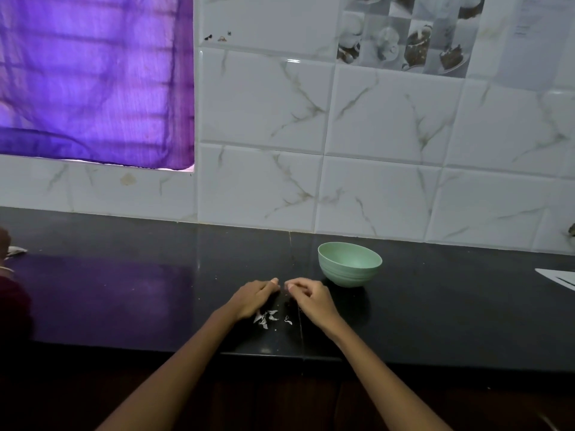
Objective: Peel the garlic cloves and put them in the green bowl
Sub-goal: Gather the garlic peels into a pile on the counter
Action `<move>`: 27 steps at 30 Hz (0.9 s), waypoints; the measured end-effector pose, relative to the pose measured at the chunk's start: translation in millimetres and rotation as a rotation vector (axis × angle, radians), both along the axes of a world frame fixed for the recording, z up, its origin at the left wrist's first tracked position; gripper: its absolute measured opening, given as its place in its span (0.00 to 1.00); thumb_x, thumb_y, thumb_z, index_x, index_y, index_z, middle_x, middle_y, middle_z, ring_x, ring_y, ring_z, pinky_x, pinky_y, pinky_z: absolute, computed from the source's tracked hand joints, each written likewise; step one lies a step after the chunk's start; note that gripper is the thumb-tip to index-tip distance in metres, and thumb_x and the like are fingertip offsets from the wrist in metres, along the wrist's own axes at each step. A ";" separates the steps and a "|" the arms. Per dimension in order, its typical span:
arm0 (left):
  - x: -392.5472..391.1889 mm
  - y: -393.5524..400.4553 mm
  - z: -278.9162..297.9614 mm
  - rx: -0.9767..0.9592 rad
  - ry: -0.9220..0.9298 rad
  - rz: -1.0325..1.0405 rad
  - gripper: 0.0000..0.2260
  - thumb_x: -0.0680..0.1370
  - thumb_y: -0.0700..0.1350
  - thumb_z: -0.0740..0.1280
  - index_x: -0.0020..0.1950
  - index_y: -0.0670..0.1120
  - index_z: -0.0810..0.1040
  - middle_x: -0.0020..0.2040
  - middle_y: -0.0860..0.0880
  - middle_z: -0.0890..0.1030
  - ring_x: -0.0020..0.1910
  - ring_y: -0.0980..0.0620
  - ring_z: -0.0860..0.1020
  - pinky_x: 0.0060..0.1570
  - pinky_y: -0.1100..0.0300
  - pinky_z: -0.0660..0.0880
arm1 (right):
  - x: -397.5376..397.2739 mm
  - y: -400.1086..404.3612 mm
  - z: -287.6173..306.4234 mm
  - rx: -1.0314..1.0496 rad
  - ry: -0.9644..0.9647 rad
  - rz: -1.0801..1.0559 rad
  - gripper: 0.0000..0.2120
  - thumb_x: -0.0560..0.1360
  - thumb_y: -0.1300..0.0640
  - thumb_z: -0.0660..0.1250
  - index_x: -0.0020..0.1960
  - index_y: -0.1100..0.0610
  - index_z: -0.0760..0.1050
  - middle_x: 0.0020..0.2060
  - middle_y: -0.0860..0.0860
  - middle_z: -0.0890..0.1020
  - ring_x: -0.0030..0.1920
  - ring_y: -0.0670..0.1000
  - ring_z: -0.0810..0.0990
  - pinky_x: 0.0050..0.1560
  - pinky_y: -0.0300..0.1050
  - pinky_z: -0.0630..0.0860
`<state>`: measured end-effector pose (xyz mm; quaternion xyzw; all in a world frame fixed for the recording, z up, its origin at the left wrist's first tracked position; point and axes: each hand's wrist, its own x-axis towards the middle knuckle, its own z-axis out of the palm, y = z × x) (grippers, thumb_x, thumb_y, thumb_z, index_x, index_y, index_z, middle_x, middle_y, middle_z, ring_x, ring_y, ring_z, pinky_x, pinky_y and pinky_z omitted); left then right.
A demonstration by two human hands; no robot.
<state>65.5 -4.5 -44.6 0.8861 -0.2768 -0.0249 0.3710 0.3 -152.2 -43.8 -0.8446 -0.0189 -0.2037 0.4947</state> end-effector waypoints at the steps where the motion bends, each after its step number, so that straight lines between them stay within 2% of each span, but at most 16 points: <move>1: -1.1 1.9 -1.2 -0.078 0.061 -0.004 0.21 0.82 0.53 0.49 0.66 0.46 0.74 0.62 0.48 0.79 0.66 0.50 0.72 0.66 0.55 0.64 | 1.1 -0.7 1.0 -0.052 0.028 -0.056 0.11 0.76 0.57 0.63 0.53 0.58 0.80 0.49 0.53 0.84 0.51 0.47 0.80 0.53 0.37 0.73; 4: -9.2 9.0 0.0 -0.319 0.278 -0.060 0.22 0.82 0.56 0.50 0.61 0.44 0.78 0.50 0.48 0.85 0.59 0.53 0.78 0.62 0.51 0.70 | 5.5 2.0 -1.3 -0.340 0.264 -0.047 0.19 0.79 0.50 0.56 0.67 0.54 0.70 0.65 0.52 0.75 0.66 0.53 0.71 0.64 0.44 0.66; 6: -18.2 12.3 1.1 -0.449 0.327 -0.115 0.23 0.82 0.54 0.50 0.57 0.43 0.80 0.45 0.43 0.85 0.52 0.50 0.82 0.59 0.52 0.74 | 6.0 3.6 -4.3 -0.396 0.277 0.010 0.20 0.78 0.49 0.56 0.69 0.51 0.68 0.67 0.51 0.73 0.68 0.53 0.70 0.67 0.48 0.66; 8: -26.4 16.4 1.2 -0.584 0.341 -0.127 0.22 0.82 0.53 0.50 0.56 0.44 0.80 0.46 0.41 0.85 0.50 0.47 0.83 0.55 0.56 0.76 | 0.6 3.9 -6.2 -0.173 0.167 0.107 0.17 0.78 0.55 0.59 0.66 0.53 0.72 0.61 0.53 0.79 0.62 0.52 0.76 0.65 0.49 0.71; 10: -28.4 19.6 -1.1 -0.658 0.331 -0.105 0.20 0.82 0.54 0.49 0.58 0.46 0.77 0.50 0.44 0.84 0.52 0.50 0.82 0.52 0.61 0.75 | -7.6 3.3 -5.6 0.083 0.085 0.163 0.14 0.76 0.61 0.63 0.61 0.56 0.74 0.54 0.56 0.82 0.55 0.51 0.81 0.60 0.48 0.76; 13: -29.3 18.0 -5.2 -0.697 0.321 -0.043 0.17 0.82 0.52 0.50 0.64 0.46 0.71 0.56 0.48 0.80 0.57 0.52 0.77 0.49 0.68 0.71 | -12.8 -2.8 -3.1 0.293 0.025 0.139 0.19 0.71 0.71 0.68 0.60 0.58 0.73 0.46 0.56 0.84 0.43 0.48 0.84 0.48 0.41 0.80; 16: -27.0 20.8 -11.0 -0.652 0.240 -0.002 0.14 0.81 0.44 0.58 0.65 0.42 0.71 0.56 0.47 0.79 0.58 0.51 0.77 0.51 0.66 0.73 | -13.1 -6.4 7.8 0.325 -0.015 0.071 0.22 0.67 0.75 0.69 0.58 0.62 0.73 0.37 0.53 0.83 0.34 0.43 0.82 0.40 0.35 0.79; 18: -23.7 25.4 -13.4 -0.681 0.200 0.033 0.11 0.78 0.37 0.63 0.60 0.40 0.74 0.53 0.45 0.82 0.51 0.51 0.80 0.51 0.64 0.75 | -11.3 -7.6 21.9 0.304 -0.053 0.064 0.21 0.64 0.76 0.71 0.56 0.66 0.74 0.35 0.53 0.81 0.31 0.41 0.80 0.39 0.34 0.79; 20: -21.5 28.5 -15.8 -0.736 0.199 0.064 0.08 0.75 0.33 0.65 0.52 0.42 0.78 0.45 0.46 0.85 0.41 0.53 0.82 0.47 0.61 0.77 | -9.5 -7.5 33.3 0.302 -0.074 0.080 0.20 0.64 0.75 0.72 0.54 0.66 0.76 0.35 0.52 0.81 0.29 0.40 0.79 0.36 0.32 0.77; 22: -23.5 29.8 -14.2 -0.765 0.193 0.078 0.10 0.72 0.30 0.68 0.51 0.41 0.78 0.40 0.48 0.85 0.36 0.55 0.82 0.42 0.63 0.78 | -9.9 -4.5 36.8 0.317 -0.025 0.127 0.16 0.68 0.70 0.72 0.54 0.64 0.75 0.36 0.53 0.82 0.29 0.42 0.80 0.35 0.34 0.78; 24: -26.4 29.6 -12.3 -0.755 0.179 0.092 0.15 0.68 0.30 0.72 0.51 0.43 0.79 0.44 0.47 0.83 0.39 0.56 0.81 0.41 0.64 0.79 | -12.7 -0.7 32.1 0.297 0.069 0.171 0.11 0.74 0.65 0.66 0.56 0.64 0.75 0.40 0.55 0.83 0.32 0.45 0.83 0.35 0.35 0.79; 25: -27.8 29.1 -11.9 -0.726 0.165 0.096 0.16 0.68 0.32 0.73 0.53 0.44 0.78 0.49 0.48 0.82 0.44 0.55 0.80 0.45 0.62 0.79 | -12.4 -0.7 27.7 0.277 0.095 0.172 0.11 0.76 0.65 0.64 0.57 0.64 0.74 0.43 0.56 0.83 0.34 0.45 0.83 0.36 0.35 0.78; 27: -32.6 26.5 -11.1 -0.649 0.140 0.094 0.19 0.70 0.38 0.73 0.60 0.44 0.76 0.57 0.48 0.79 0.56 0.53 0.76 0.57 0.56 0.76 | -9.6 -3.6 20.0 0.246 0.096 0.147 0.16 0.73 0.74 0.63 0.58 0.65 0.74 0.50 0.57 0.81 0.45 0.47 0.83 0.40 0.32 0.78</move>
